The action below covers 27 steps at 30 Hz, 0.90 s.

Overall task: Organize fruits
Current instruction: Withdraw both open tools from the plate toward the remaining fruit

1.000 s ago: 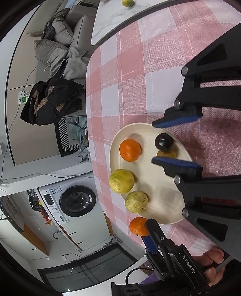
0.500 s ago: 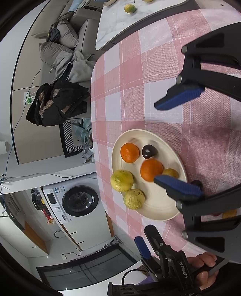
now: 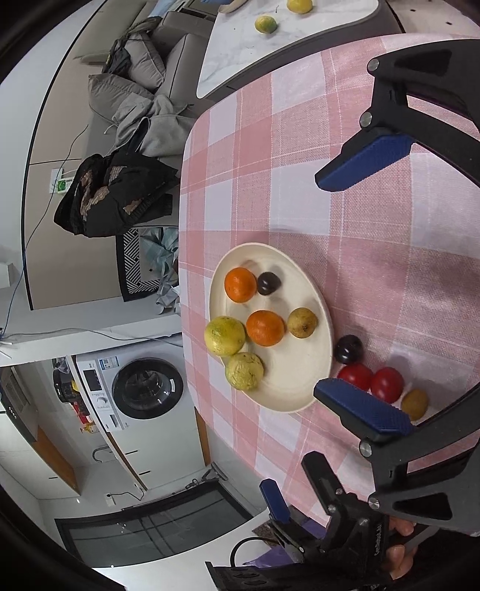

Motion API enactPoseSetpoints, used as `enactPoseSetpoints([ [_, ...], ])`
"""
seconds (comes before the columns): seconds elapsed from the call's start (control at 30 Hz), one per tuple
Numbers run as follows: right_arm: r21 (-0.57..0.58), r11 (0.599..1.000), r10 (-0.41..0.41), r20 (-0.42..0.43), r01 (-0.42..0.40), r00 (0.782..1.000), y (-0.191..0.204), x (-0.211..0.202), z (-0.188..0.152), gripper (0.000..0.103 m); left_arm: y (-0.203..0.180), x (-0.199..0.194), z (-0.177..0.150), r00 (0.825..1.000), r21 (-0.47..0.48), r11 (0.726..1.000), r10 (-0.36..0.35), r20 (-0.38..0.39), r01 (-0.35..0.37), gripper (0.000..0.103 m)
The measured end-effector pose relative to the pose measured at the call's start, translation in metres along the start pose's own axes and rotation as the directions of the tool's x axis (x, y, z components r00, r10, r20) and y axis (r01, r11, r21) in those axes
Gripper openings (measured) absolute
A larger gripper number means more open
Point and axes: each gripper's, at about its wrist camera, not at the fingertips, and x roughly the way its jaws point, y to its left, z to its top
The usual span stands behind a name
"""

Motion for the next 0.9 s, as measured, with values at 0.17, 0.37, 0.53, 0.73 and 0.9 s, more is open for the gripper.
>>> enactPoseSetpoints([
  [0.17, -0.012, 1.0, -0.008, 0.003, 0.009, 1.0, 0.006, -0.007, -0.007, 0.103, -0.002, -0.011, -0.01, 1.0, -0.009, 1.0, -0.009, -0.014, 0.009, 0.102],
  [0.37, -0.046, 0.999, -0.02, 0.005, 0.02, 1.0, 0.015, -0.016, -0.017, 0.103, -0.001, -0.026, -0.02, 1.0, -0.028, 0.999, -0.021, 0.003, 0.021, 0.102],
  [0.53, -0.084, 0.996, -0.029, 0.007, 0.03, 1.0, 0.021, -0.023, -0.026, 0.103, -0.008, -0.033, -0.022, 1.0, -0.007, 1.0, -0.028, -0.006, 0.028, 0.102],
  [0.73, -0.102, 0.995, -0.015, -0.017, 0.013, 1.0, 0.024, -0.024, -0.033, 0.103, -0.017, -0.03, -0.024, 0.999, 0.014, 0.999, -0.044, -0.024, 0.044, 0.102],
  [0.9, -0.103, 0.995, -0.007, -0.034, 0.003, 0.999, 0.024, -0.023, -0.038, 0.103, -0.027, -0.027, -0.025, 0.997, 0.036, 0.997, -0.067, -0.039, 0.068, 0.102],
])
